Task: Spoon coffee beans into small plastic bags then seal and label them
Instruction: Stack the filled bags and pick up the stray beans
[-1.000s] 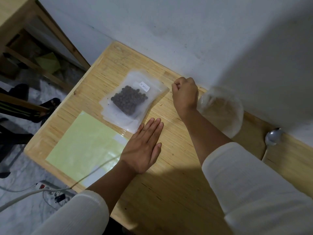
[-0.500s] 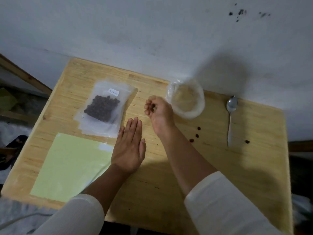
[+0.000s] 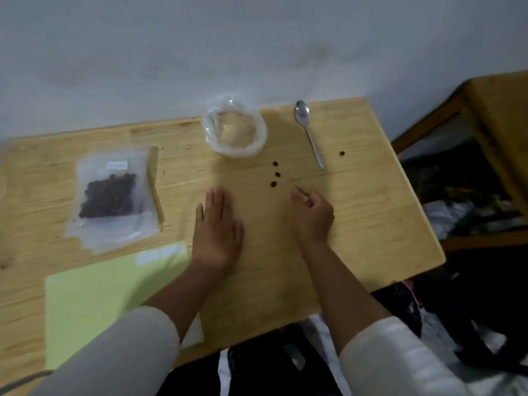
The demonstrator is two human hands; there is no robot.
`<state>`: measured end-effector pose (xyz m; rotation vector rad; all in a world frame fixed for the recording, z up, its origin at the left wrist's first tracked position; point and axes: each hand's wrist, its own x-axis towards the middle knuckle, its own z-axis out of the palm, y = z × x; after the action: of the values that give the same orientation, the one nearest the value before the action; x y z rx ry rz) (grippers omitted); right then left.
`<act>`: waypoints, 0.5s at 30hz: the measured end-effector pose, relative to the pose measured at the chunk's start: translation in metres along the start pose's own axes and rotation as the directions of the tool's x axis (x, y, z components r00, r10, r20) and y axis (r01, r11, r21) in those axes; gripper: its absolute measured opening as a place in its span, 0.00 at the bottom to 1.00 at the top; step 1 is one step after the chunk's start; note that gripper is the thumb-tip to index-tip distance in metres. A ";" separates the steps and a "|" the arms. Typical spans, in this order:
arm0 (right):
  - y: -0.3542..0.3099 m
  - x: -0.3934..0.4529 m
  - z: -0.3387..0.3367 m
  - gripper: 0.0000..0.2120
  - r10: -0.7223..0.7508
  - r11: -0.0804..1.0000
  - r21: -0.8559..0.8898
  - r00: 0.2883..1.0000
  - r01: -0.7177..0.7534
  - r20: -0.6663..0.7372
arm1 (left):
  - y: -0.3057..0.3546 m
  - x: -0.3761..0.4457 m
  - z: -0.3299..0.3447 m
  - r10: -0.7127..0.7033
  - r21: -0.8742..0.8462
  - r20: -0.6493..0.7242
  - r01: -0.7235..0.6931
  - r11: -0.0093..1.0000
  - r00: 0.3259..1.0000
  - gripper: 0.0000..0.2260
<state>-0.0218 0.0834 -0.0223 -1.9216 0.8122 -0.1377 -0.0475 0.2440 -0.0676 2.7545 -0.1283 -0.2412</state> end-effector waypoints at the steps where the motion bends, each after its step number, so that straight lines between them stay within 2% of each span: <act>1: 0.008 0.002 -0.010 0.11 -0.006 0.999 -0.036 0.999 0.004 -0.049 | 0.005 0.001 0.002 0.010 0.022 0.015 -0.010 1.000 1.000 0.33; 3: 0.019 0.008 -0.027 0.12 0.024 0.998 -0.061 0.994 -0.031 -0.105 | 0.014 0.004 0.004 0.007 0.046 0.028 -0.008 0.999 1.000 0.30; 6: 0.029 0.013 -0.040 0.11 0.058 0.997 -0.051 0.995 -0.062 -0.077 | 0.026 0.008 0.008 -0.013 0.047 0.053 0.010 0.999 0.998 0.27; 9: 0.032 0.019 -0.041 0.11 -0.043 0.981 -0.189 0.999 0.041 -0.005 | 0.033 0.012 0.013 -0.024 0.056 0.042 0.021 0.998 0.999 0.27; 12: 0.037 0.023 -0.043 0.10 -0.127 0.958 -0.252 0.990 0.139 0.064 | 0.035 0.011 0.018 -0.018 -0.004 -0.040 0.017 1.000 0.999 0.27; 15: 0.047 0.024 -0.049 0.07 -0.274 0.895 -0.316 0.947 0.315 0.169 | 0.037 0.009 0.022 -0.019 -0.011 -0.094 0.018 1.000 0.995 0.29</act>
<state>-0.0475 0.0191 -0.0436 -2.3518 0.4779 -0.0662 -0.0450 0.2007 -0.0750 2.7522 -0.0761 -0.1162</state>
